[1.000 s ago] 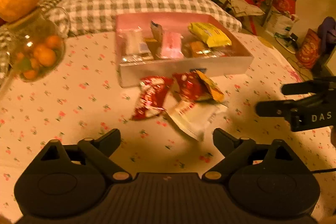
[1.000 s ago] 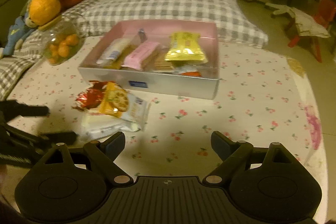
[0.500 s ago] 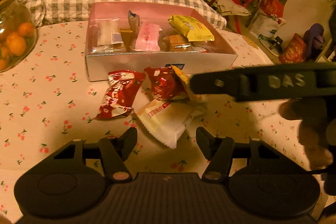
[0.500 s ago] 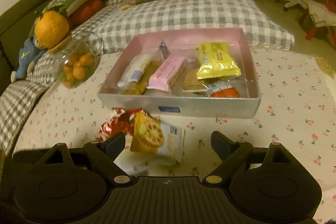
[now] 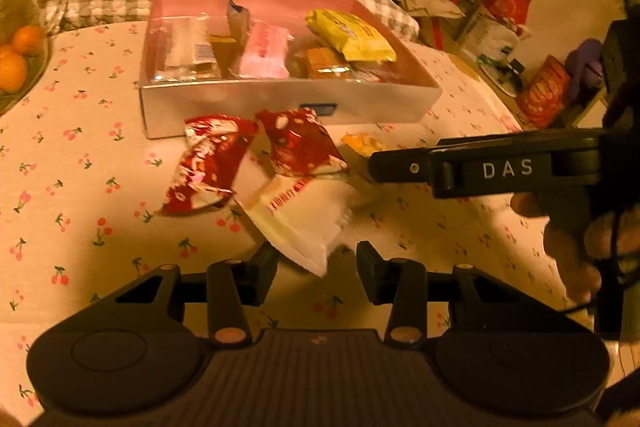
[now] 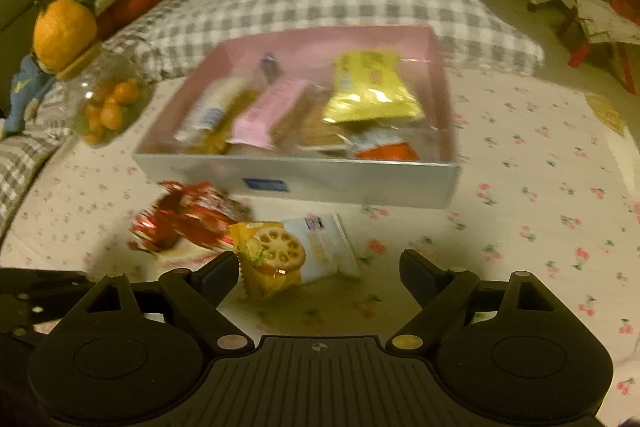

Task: Organize snacks
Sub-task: 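Grasp the white wrapped cake with the left tool while the right tool grasps the lotus-biscuit packet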

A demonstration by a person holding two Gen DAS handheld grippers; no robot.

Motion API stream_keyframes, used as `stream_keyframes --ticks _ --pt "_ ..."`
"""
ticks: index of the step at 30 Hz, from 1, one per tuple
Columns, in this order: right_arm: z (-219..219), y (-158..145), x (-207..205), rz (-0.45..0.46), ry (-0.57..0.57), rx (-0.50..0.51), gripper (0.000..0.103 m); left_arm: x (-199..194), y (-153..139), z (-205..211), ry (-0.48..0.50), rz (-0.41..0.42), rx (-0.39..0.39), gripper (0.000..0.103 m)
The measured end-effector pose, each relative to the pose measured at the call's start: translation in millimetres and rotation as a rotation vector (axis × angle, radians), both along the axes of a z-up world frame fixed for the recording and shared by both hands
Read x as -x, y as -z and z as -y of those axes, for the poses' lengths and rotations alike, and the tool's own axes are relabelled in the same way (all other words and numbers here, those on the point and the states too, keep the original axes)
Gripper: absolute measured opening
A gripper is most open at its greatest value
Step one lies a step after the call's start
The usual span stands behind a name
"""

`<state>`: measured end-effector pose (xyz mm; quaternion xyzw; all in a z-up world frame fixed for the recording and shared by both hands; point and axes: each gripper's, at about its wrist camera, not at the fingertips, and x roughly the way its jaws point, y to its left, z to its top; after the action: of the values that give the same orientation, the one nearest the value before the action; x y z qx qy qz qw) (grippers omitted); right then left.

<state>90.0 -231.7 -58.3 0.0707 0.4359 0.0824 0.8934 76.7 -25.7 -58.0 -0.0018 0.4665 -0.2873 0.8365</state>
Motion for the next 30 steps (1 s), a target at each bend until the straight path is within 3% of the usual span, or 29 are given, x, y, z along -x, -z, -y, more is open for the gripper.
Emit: stream_keyframes --ticks 5,7,9,14,20,24,30 --pt "22.3 3.7 3.6 -0.007 0.034 0.048 0.088 4.5 -4.1 1.8 0.043 0.015 -0.013 0.043" --pt "28.2 4.0 5.1 -0.012 0.041 0.065 0.088 3.3 -4.9 2.5 0.044 0.032 -0.022 0.054" --pt "32.1 3.8 6.0 -0.024 0.03 0.066 0.089 0.6 -3.9 1.6 0.035 0.038 -0.016 0.057" --pt "35.8 2.0 5.4 -0.044 0.042 -0.03 0.089 -8.2 0.9 -2.5 -0.025 0.012 0.021 0.056" --pt "28.6 10.1 -4.0 -0.052 0.101 -0.092 0.089 -7.4 0.4 1.8 -0.018 0.119 -0.042 0.066" --pt "13.0 15.8 -6.2 -0.005 0.08 -0.031 0.089 -8.9 3.0 3.4 0.014 0.149 -0.035 0.066" --pt "3.7 23.0 -4.4 0.049 0.037 0.099 0.085 -8.1 7.4 8.6 0.078 0.194 -0.056 0.056"
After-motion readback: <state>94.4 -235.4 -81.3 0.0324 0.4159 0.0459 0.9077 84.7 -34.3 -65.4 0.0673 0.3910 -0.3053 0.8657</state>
